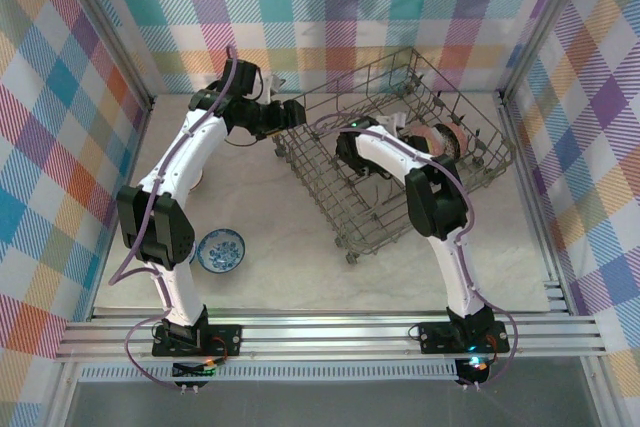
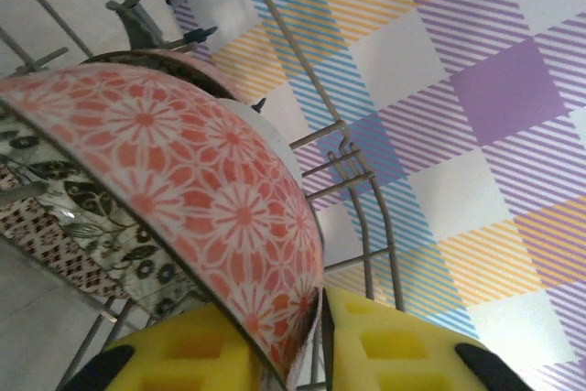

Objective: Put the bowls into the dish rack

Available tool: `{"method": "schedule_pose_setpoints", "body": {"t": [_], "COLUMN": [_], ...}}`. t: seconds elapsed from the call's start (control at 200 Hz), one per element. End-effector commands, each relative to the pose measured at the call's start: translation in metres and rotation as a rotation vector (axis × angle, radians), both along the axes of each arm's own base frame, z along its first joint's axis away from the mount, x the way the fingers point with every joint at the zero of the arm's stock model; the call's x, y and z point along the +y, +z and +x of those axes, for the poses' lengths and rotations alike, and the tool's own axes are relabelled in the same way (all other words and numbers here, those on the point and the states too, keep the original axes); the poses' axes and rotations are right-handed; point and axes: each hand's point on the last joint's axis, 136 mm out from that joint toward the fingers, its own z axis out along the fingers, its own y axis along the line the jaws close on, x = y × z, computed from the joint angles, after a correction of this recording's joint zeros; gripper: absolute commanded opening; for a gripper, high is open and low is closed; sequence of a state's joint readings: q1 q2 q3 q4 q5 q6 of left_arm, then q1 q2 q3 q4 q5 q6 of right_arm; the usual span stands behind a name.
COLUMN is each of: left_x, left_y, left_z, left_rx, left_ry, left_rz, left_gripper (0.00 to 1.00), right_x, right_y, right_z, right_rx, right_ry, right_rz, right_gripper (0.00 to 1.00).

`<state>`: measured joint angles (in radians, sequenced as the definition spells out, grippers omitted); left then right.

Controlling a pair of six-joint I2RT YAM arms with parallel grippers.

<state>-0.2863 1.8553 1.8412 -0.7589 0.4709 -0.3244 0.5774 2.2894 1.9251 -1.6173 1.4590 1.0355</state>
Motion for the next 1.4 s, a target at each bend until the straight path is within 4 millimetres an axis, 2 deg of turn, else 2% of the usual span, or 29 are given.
{"method": "schedule_pose_setpoints", "body": {"t": [0.0, 0.365, 0.415, 0.565, 0.795, 0.93, 1.11, 1.29, 1.395], "left_x": [-0.002, -0.003, -0.003, -0.003, -0.005, -0.005, -0.004, -0.003, 0.002], "left_y": [0.010, 0.008, 0.008, 0.009, 0.006, 0.006, 0.005, 0.010, 0.012], "left_z": [-0.006, -0.002, -0.001, 0.001, 0.003, 0.004, 0.004, 0.004, 0.003], "left_rx": [-0.005, 0.002, 0.003, 0.002, 0.009, 0.009, 0.013, 0.006, 0.001], "left_ry": [-0.008, -0.006, -0.005, -0.005, -0.007, -0.010, -0.012, -0.009, 0.005], "left_rz": [-0.018, -0.009, -0.008, -0.009, -0.009, -0.007, 0.001, 0.004, 0.030], "left_gripper": [0.77, 0.77, 0.77, 0.77, 0.78, 0.78, 0.79, 0.79, 0.80], "right_x": [-0.004, -0.002, -0.001, 0.001, 0.001, 0.006, 0.032, 0.053, 0.073], "right_y": [0.006, -0.002, -0.001, 0.010, 0.031, 0.036, 0.029, 0.047, 0.057], "right_z": [-0.011, -0.010, -0.008, -0.005, -0.006, -0.005, 0.018, 0.036, 0.044], "right_rx": [0.130, 0.143, 0.141, 0.123, 0.101, 0.122, 0.122, 0.122, 0.128], "right_ry": [-0.006, -0.015, -0.013, -0.009, -0.008, 0.017, 0.181, 0.286, 0.387], "right_rz": [-0.070, -0.062, -0.059, -0.040, 0.006, 0.058, 0.243, 0.334, 0.425], "right_gripper": [0.31, 0.32, 0.38, 0.44, 0.63, 0.71, 0.79, 0.83, 0.84]}}
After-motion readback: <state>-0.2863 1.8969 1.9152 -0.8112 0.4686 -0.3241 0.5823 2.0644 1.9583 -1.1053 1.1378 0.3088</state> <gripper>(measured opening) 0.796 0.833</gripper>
